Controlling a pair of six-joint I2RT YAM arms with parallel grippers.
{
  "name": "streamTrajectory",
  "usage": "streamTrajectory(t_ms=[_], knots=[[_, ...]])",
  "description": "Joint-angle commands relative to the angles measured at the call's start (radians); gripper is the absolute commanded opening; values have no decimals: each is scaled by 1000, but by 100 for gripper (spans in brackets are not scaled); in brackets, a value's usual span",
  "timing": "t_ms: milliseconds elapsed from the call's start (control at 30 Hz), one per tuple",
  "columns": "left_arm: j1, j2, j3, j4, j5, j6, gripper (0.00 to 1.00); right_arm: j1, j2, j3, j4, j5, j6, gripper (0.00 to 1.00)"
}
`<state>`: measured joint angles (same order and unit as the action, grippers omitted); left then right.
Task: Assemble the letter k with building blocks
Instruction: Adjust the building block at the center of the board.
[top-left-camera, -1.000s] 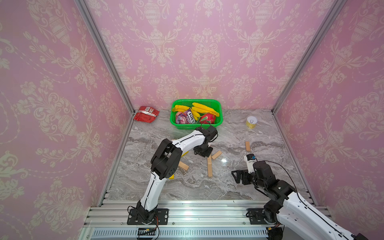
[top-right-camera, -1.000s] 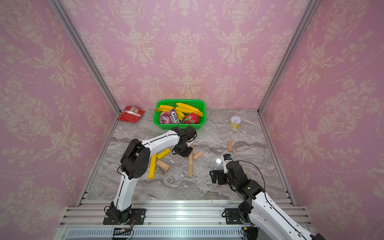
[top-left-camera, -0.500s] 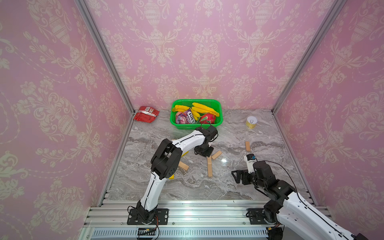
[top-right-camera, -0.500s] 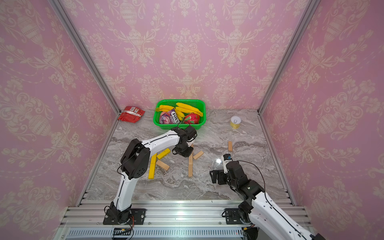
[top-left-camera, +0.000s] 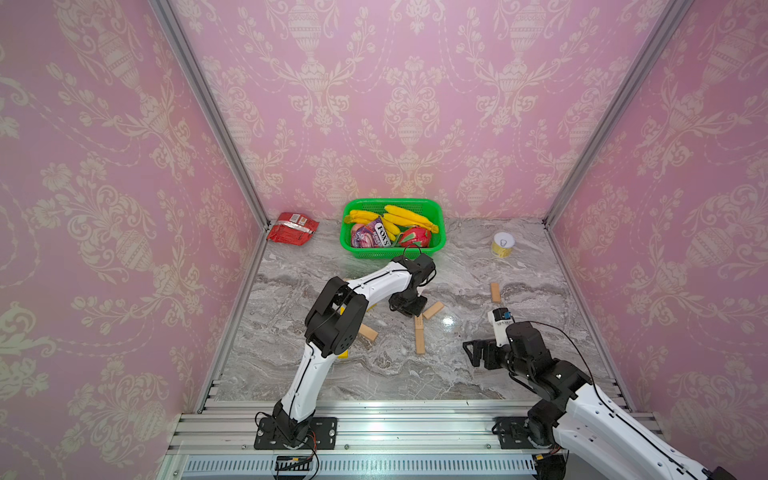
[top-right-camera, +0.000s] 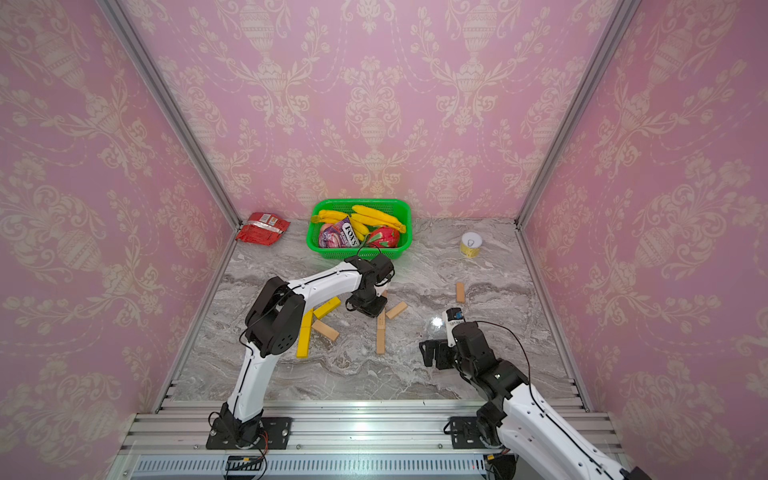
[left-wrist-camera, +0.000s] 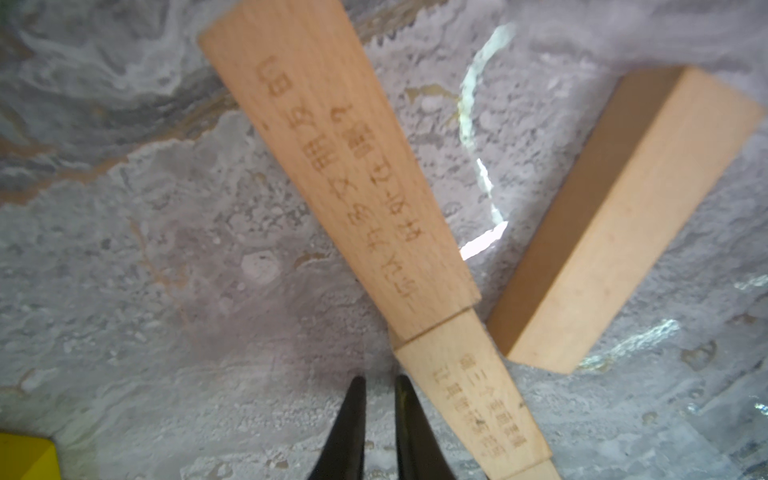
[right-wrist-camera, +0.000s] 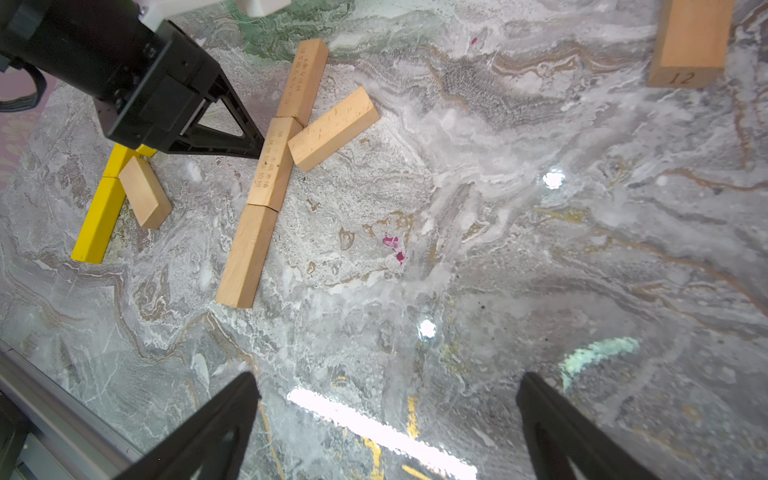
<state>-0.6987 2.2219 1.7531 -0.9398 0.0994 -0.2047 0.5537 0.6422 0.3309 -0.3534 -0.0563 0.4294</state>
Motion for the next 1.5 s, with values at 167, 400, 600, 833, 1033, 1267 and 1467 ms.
streamTrajectory(t_ms=[167, 400, 600, 833, 1033, 1267, 1467], knots=[[-8, 11, 5, -8, 12, -18, 18, -9, -10, -14, 3, -7, 17, 100], [-10, 18, 13, -11, 10, -11, 18, -8, -13, -14, 5, -8, 19, 100], [-12, 17, 13, -10, 13, -9, 18, -9, -13, -15, 4, -8, 19, 100], [-12, 18, 19, -14, 6, -5, 18, -9, -14, -16, 5, -9, 19, 100], [-12, 19, 19, -13, 13, -5, 18, -9, -11, -14, 5, -10, 17, 100], [-14, 21, 23, -10, 20, 0, 18, -9, -10, -14, 6, -10, 18, 100], [-16, 18, 24, -12, 16, 2, 18, -9, -11, -15, 5, -10, 17, 100]])
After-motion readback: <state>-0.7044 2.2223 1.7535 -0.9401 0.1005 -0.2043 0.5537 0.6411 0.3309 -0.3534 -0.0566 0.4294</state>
